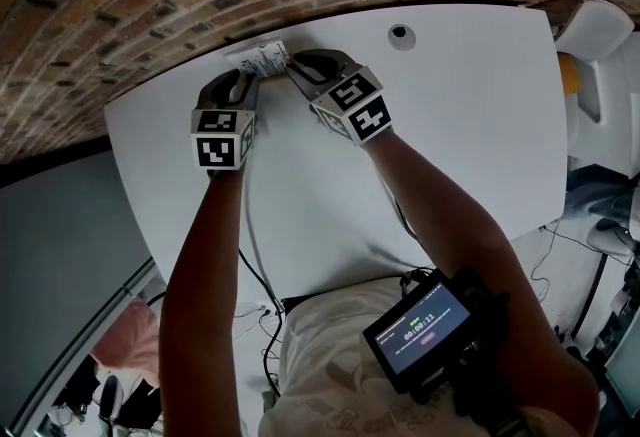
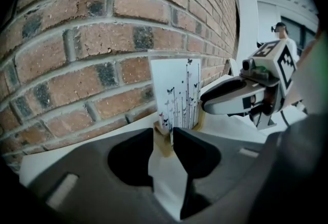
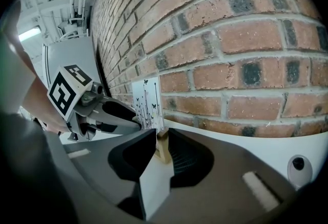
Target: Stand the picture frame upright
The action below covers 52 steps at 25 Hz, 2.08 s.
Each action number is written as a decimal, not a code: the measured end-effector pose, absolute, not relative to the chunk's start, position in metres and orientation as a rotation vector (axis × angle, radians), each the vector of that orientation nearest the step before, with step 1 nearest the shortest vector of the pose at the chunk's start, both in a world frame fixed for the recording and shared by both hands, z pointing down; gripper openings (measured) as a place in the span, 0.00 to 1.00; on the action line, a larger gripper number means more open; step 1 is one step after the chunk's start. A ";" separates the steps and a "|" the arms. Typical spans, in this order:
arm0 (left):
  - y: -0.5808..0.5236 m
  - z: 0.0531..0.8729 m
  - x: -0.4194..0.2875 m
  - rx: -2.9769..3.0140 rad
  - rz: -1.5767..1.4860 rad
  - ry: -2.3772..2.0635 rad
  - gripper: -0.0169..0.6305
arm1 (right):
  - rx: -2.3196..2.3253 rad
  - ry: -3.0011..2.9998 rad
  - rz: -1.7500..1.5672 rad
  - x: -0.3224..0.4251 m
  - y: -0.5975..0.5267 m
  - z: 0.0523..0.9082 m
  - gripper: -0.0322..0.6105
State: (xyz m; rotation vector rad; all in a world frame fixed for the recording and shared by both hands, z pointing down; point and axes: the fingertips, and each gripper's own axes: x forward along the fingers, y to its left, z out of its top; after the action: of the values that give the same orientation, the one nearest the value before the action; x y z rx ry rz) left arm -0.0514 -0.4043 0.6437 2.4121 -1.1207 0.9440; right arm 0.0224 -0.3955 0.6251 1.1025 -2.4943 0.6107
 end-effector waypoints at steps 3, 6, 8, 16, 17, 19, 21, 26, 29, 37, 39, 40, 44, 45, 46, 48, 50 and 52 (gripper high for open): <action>-0.403 0.641 -0.054 2.389 0.918 -1.125 0.22 | 1.123 -2.502 0.648 0.024 -0.394 0.622 0.19; -0.396 0.638 -0.055 2.385 0.913 -1.120 0.22 | 1.138 -2.513 0.662 0.026 -0.391 0.617 0.19; -0.390 0.635 -0.055 2.383 0.904 -1.117 0.22 | 1.142 -2.515 0.663 0.028 -0.387 0.613 0.19; -0.360 0.611 -0.067 2.395 0.834 -1.131 0.22 | 1.165 -2.526 0.638 0.023 -0.363 0.599 0.13; -0.355 0.608 -0.069 2.396 0.823 -1.132 0.22 | 1.164 -2.524 0.633 0.022 -0.358 0.597 0.13; -0.344 0.602 -0.073 2.399 0.800 -1.133 0.17 | 1.167 -2.520 0.622 0.020 -0.348 0.593 0.12; -0.332 0.596 -0.079 2.404 0.775 -1.129 0.15 | 1.180 -2.517 0.612 0.018 -0.339 0.586 0.10; -0.296 0.584 -0.098 2.403 0.726 -1.104 0.13 | 1.228 -2.515 0.591 0.011 -0.310 0.564 0.07; -0.272 0.571 -0.108 2.411 0.687 -1.090 0.11 | 1.246 -2.526 0.584 0.005 -0.289 0.548 0.06; -0.217 0.529 -0.119 2.489 0.552 -1.066 0.03 | 1.263 -2.579 0.523 -0.011 -0.227 0.506 0.06; -0.203 0.521 -0.118 2.503 0.514 -1.049 0.03 | 1.265 -2.597 0.524 -0.013 -0.211 0.499 0.06; -0.195 0.518 -0.118 2.508 0.496 -1.041 0.03 | 1.266 -2.603 0.521 -0.013 -0.203 0.496 0.06; -0.168 0.506 -0.121 2.520 0.438 -1.018 0.03 | 1.275 -2.618 0.496 -0.017 -0.178 0.484 0.06; -0.161 0.504 -0.123 2.524 0.430 -1.010 0.03 | 1.275 -2.620 0.492 -0.019 -0.171 0.482 0.06; -0.154 0.504 -0.124 2.531 0.425 -0.997 0.03 | 1.275 -2.622 0.490 -0.023 -0.164 0.482 0.06; -0.140 0.506 -0.126 2.548 0.419 -0.970 0.03 | 1.272 -2.621 0.485 -0.030 -0.150 0.485 0.06; -0.126 0.506 -0.129 2.557 0.417 -0.957 0.03 | 1.268 -2.623 0.487 -0.035 -0.135 0.485 0.06; -0.115 0.504 -0.131 2.556 0.421 -0.959 0.03 | 1.266 -2.634 0.500 -0.035 -0.126 0.483 0.06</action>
State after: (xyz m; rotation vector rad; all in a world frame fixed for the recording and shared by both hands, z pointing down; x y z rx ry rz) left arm -0.1305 -0.1150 0.5044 2.5557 -0.9587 0.4208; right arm -0.0345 -0.1263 0.4827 1.2658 -2.6336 0.5001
